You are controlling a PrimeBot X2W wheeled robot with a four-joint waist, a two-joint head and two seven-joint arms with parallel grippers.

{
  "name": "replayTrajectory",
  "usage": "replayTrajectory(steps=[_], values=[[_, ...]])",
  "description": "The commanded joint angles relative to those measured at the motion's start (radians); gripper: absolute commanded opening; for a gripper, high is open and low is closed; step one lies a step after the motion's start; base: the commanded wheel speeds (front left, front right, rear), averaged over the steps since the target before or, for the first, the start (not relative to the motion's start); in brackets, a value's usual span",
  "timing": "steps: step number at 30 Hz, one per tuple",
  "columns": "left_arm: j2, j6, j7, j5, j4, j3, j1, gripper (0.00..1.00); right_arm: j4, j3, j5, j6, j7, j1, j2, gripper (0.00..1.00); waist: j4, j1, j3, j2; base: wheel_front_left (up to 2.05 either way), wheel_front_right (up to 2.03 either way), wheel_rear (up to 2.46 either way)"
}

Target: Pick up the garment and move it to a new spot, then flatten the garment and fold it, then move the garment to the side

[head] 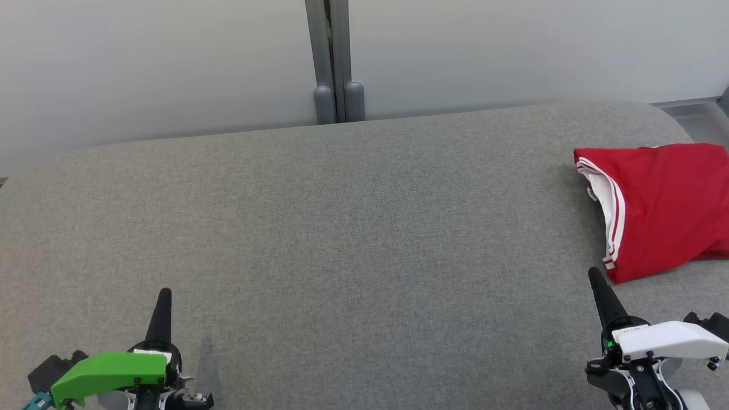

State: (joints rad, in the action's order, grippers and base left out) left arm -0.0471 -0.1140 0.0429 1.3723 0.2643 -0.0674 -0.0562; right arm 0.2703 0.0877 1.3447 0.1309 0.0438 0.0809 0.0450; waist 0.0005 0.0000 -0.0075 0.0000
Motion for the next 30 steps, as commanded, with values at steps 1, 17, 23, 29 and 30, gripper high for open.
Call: replayTrajectory(steps=[1, 17, 23, 29, 30], values=[[-0.004, -0.005, 0.007, 0.021, -0.009, -0.008, -0.025, 0.00, -0.010, 0.005, 0.024, 0.000, 0.007, 0.018, 0.006, 0.00, 0.000, 0.0000, 0.000, 0.0000, 0.00, 0.00, 0.00], [-0.005, -0.012, 0.039, 0.127, -0.016, -0.028, -0.043, 0.00, -0.019, 0.016, 0.143, 0.000, 0.039, 0.025, 0.007, 0.00, 0.000, 0.0000, 0.005, 0.0000, 0.00, 0.00, 0.00], [-0.005, -0.014, 0.051, 0.166, -0.017, -0.035, -0.049, 0.00, -0.022, 0.020, 0.184, 0.000, 0.050, 0.028, 0.007, 0.00, 0.000, 0.0000, 0.007, 0.0000, 0.00, 0.00, 0.00], [-0.005, -0.017, 0.061, 0.200, -0.018, -0.042, -0.053, 0.00, -0.024, 0.024, 0.223, 0.000, 0.061, 0.030, 0.008, 0.00, 0.000, 0.0000, 0.008, 0.0000, 0.00, 0.00, 0.00], [-0.005, -0.018, 0.063, 0.206, -0.019, -0.044, -0.054, 0.00, -0.025, 0.024, 0.231, 0.000, 0.062, 0.030, 0.008, 0.00, 0.000, 0.0000, 0.009, 0.0000, 0.00, 0.00, 0.00]])
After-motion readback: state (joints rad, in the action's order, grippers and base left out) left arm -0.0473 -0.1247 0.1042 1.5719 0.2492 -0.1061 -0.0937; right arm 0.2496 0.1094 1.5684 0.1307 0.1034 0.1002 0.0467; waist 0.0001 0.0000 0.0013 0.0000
